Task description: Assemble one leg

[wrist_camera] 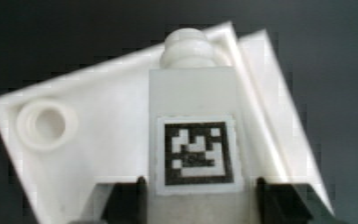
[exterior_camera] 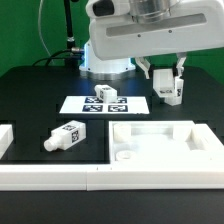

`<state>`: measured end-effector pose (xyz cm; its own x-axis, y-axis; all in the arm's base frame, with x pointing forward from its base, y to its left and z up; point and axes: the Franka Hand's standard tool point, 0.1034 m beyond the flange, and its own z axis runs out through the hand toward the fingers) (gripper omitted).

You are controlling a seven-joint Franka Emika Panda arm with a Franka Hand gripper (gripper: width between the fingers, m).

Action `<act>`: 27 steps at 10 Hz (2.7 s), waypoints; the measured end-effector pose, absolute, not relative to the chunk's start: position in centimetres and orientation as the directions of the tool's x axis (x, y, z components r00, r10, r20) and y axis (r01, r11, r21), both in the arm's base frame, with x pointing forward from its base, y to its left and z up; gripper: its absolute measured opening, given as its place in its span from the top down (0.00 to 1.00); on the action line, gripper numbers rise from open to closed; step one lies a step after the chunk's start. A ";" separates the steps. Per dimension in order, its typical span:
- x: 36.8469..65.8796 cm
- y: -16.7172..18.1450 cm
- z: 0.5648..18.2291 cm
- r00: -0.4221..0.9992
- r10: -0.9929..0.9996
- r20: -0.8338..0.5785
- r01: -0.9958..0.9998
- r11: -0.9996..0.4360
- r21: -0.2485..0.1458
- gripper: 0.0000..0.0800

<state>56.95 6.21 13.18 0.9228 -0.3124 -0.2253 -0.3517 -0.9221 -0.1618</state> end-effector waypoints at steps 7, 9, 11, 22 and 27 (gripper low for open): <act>61.7 9.2 16.1 0.946 -0.197 0.257 -0.167 -0.977 -0.134 0.64; 61.8 9.4 16.0 0.898 -0.198 0.392 -0.152 -0.978 -0.145 0.64; 61.5 9.6 15.7 0.889 -0.191 0.416 -0.144 -0.979 -0.143 0.64; 62.8 9.9 11.3 0.813 -0.010 0.582 0.017 -0.999 -0.041 0.64; 62.7 10.5 10.1 0.800 -0.010 0.600 0.017 -0.999 -0.039 0.64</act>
Offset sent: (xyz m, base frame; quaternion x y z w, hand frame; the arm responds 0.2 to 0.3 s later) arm 0.0152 -0.0125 0.0091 -0.1648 0.2277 -0.1339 0.9503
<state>62.70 10.54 10.09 0.8001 -0.0096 0.5998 0.0172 -0.9991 -0.0388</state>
